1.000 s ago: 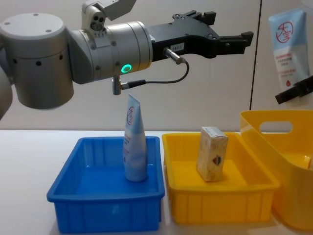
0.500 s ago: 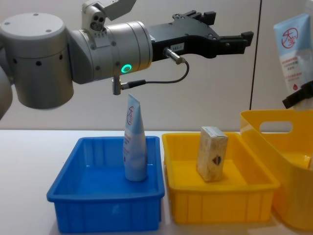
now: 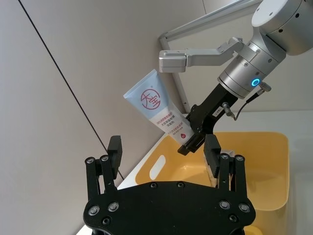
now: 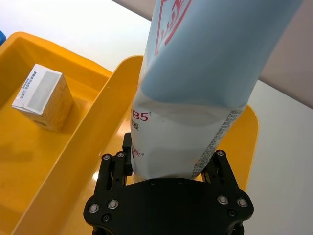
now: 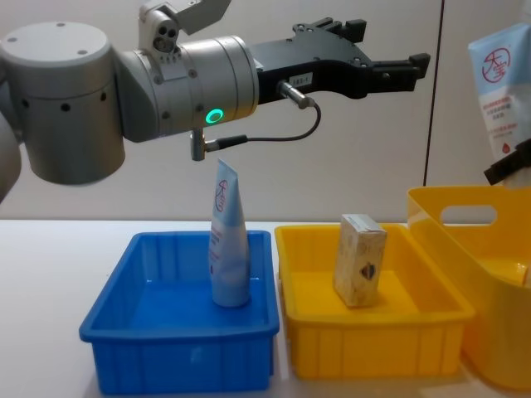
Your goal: Bimanual collaborative sorting of washing and personal care products
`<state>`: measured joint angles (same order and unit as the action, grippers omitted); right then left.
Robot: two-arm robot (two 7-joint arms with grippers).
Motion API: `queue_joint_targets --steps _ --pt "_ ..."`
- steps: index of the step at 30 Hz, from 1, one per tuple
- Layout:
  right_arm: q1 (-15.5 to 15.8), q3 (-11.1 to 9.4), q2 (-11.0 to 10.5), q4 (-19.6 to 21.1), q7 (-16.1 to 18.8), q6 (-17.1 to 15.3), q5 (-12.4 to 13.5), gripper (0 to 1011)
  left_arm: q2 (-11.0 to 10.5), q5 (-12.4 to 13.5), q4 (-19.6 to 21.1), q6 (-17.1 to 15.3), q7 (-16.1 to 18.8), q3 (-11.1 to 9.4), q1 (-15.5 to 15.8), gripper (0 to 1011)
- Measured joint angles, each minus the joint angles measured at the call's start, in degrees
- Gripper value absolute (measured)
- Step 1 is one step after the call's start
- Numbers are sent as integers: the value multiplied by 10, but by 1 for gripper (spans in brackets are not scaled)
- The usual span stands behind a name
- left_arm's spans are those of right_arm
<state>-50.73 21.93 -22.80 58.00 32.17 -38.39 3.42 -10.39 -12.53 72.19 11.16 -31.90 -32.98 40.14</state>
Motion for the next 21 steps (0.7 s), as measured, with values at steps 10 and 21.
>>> queue_joint_targets --steps 10,21 --pt "2 0 -2 3 -4 -3 2 642 0 0 0 0 0 0 0 1001" --pt "2 0 -2 5 -6 -4 2 763 0 0 0 0 0 0 0 1001"
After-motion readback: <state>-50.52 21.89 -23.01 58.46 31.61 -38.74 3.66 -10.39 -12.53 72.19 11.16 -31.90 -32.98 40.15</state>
